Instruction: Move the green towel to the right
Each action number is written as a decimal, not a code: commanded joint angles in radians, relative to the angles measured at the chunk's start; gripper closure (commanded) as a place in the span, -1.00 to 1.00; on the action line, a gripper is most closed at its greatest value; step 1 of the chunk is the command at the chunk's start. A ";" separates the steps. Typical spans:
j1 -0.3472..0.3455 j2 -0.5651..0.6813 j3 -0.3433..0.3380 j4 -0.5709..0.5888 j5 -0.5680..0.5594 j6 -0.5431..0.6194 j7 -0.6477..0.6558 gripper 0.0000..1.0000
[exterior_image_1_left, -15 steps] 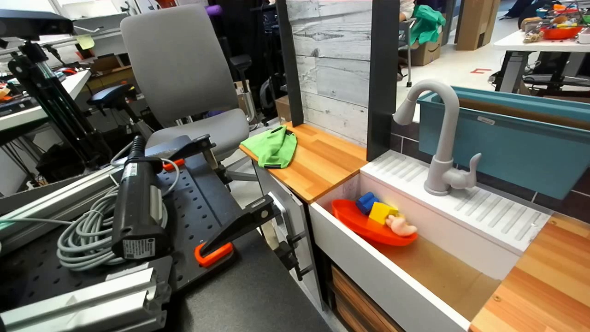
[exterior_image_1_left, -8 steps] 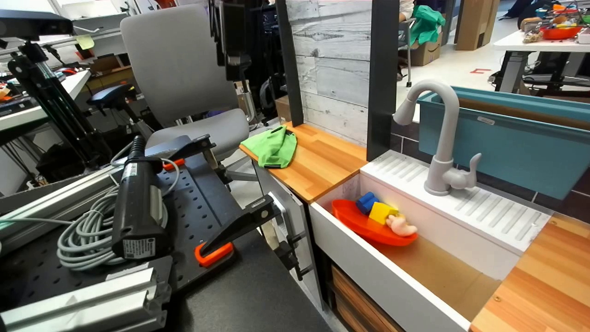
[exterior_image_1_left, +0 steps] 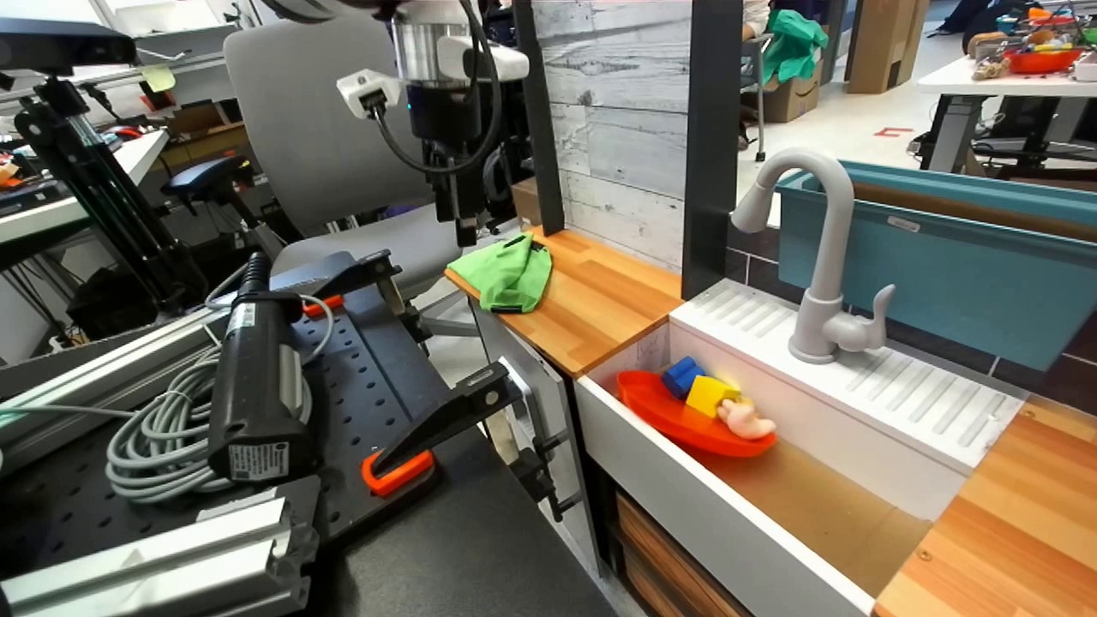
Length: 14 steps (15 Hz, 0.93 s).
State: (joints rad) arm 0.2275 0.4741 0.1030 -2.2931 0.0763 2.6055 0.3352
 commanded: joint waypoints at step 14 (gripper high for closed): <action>0.052 0.204 0.011 0.179 0.103 0.168 0.079 -1.00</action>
State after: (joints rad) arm 0.2754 0.6274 0.0958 -2.1687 0.1305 2.7216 0.3923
